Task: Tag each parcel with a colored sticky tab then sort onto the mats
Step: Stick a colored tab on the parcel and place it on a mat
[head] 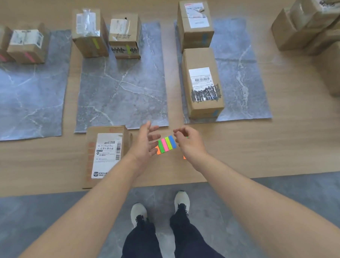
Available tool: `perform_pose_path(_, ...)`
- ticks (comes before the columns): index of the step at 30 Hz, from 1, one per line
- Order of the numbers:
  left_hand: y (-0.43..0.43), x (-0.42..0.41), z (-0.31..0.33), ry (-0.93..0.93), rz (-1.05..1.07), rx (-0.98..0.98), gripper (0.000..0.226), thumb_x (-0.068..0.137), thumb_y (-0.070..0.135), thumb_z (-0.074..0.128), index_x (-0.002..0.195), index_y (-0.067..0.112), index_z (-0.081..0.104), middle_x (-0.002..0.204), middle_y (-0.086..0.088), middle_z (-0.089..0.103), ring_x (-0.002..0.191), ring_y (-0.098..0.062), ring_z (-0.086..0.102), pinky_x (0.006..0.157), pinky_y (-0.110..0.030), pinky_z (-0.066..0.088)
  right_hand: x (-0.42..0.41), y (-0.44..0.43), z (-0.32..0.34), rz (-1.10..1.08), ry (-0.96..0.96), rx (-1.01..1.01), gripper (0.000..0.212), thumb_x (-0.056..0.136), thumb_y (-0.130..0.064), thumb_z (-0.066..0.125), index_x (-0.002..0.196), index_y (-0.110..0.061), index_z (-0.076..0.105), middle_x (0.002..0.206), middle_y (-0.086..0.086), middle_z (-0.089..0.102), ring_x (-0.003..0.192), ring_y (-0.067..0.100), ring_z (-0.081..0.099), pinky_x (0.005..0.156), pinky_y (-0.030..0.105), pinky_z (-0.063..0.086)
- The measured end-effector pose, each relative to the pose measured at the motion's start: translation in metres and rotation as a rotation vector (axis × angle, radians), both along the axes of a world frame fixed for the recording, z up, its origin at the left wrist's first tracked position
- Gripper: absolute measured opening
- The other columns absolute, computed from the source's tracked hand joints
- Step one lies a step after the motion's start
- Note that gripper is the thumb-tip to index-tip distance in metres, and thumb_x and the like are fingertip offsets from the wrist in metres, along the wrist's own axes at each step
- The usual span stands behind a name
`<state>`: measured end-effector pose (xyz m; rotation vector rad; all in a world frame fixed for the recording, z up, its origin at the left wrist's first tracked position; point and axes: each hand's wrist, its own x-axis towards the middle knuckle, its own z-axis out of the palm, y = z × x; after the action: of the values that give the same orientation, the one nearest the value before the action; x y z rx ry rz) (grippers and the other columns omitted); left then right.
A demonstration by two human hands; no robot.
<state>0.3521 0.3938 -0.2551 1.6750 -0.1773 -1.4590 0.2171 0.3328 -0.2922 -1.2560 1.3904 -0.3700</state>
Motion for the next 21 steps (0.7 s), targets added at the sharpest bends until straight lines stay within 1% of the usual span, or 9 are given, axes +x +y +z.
perform_pose_path(3, 0.001, -0.011, -0.019, 0.0, 0.001, 0.026, 0.048, 0.104, 0.052, 0.031, 0.124, 0.02, 0.061, 0.103, -0.002, 0.063, 0.105, -0.02, 0.062, 0.103, -0.036, 0.046, -0.007, -0.005, -0.017, 0.262, 0.158, -0.186, 0.028, 0.092, 0.001, 0.058, 0.114, -0.008, 0.073, 0.104, 0.001, 0.069, 0.089, 0.015, 0.062, 0.073, 0.017, 0.042)
perform_pose_path(6, 0.004, -0.019, -0.028, -0.025, 0.01, 0.042, 0.05, 0.105, 0.047, 0.03, 0.13, 0.014, 0.059, 0.099, 0.0, 0.065, 0.095, -0.012, 0.063, 0.079, -0.022, 0.043, -0.004, -0.015, -0.037, 0.569, 0.264, -0.351, 0.039, 0.082, 0.01, 0.065, 0.117, -0.005, 0.075, 0.111, 0.013, 0.071, 0.098, 0.027, 0.065, 0.077, 0.018, 0.035)
perform_pose_path(8, 0.004, -0.018, -0.034, -0.031, -0.006, 0.049, 0.05, 0.105, 0.048, 0.029, 0.128, 0.016, 0.06, 0.109, -0.002, 0.066, 0.107, -0.014, 0.063, 0.083, -0.024, 0.042, 0.002, -0.023, -0.046, 0.743, 0.329, -0.402, 0.041, 0.08, 0.008, 0.071, 0.118, -0.006, 0.075, 0.111, 0.017, 0.069, 0.104, 0.035, 0.064, 0.079, 0.024, 0.034)
perform_pose_path(11, 0.003, -0.013, -0.036, -0.027, -0.017, 0.057, 0.052, 0.104, 0.05, 0.03, 0.129, 0.017, 0.061, 0.124, -0.008, 0.065, 0.119, -0.018, 0.061, 0.099, -0.032, 0.04, 0.009, -0.036, -0.048, 0.873, 0.372, -0.446, 0.042, 0.081, 0.002, 0.075, 0.122, -0.008, 0.075, 0.116, 0.018, 0.064, 0.108, 0.036, 0.061, 0.081, 0.03, 0.036)
perform_pose_path(13, 0.003, -0.011, -0.037, -0.032, -0.019, 0.06, 0.051, 0.104, 0.05, 0.03, 0.129, 0.016, 0.06, 0.123, -0.008, 0.064, 0.118, -0.018, 0.061, 0.103, -0.032, 0.04, 0.013, -0.043, -0.046, 0.918, 0.412, -0.442, 0.044, 0.081, -0.001, 0.076, 0.124, -0.01, 0.074, 0.119, 0.017, 0.064, 0.109, 0.034, 0.06, 0.082, 0.029, 0.036)
perform_pose_path(16, 0.005, -0.009, -0.039, -0.076, -0.055, 0.046, 0.044, 0.104, 0.044, 0.035, 0.122, 0.015, 0.062, 0.116, -0.006, 0.065, 0.112, -0.019, 0.063, 0.104, -0.035, 0.043, 0.016, -0.052, -0.045, 0.908, 0.395, -0.423, 0.044, 0.074, 0.002, 0.08, 0.116, -0.009, 0.077, 0.109, 0.018, 0.068, 0.097, 0.034, 0.065, 0.073, 0.023, 0.033)
perform_pose_path(17, 0.006, -0.008, -0.042, -0.174, -0.126, 0.019, 0.037, 0.102, 0.042, 0.039, 0.113, 0.017, 0.065, 0.111, -0.004, 0.065, 0.106, -0.021, 0.063, 0.101, -0.037, 0.046, 0.015, -0.053, -0.045, 0.898, 0.381, -0.415, 0.044, 0.071, 0.004, 0.081, 0.113, -0.008, 0.079, 0.105, 0.018, 0.069, 0.093, 0.033, 0.066, 0.072, 0.024, 0.035)
perform_pose_path(19, 0.015, -0.007, -0.045, -0.525, -0.406, -0.05, 0.025, 0.099, 0.031, 0.046, 0.101, 0.018, 0.068, 0.1, -0.001, 0.061, 0.092, -0.019, 0.059, 0.087, -0.033, 0.044, 0.014, -0.055, -0.047, 0.888, 0.349, -0.408, 0.043, 0.065, 0.005, 0.084, 0.106, -0.008, 0.081, 0.098, 0.016, 0.07, 0.087, 0.032, 0.067, 0.072, 0.028, 0.042)
perform_pose_path(21, 0.026, -0.007, -0.05, -0.886, -0.669, -0.139, 0.025, 0.096, 0.018, 0.051, 0.108, 0.01, 0.071, 0.113, -0.003, 0.06, 0.099, -0.018, 0.058, 0.087, -0.03, 0.043, 0.013, -0.057, -0.048, 0.887, 0.345, -0.401, 0.043, 0.063, 0.005, 0.085, 0.104, -0.008, 0.081, 0.096, 0.016, 0.07, 0.084, 0.031, 0.068, 0.07, 0.029, 0.043)
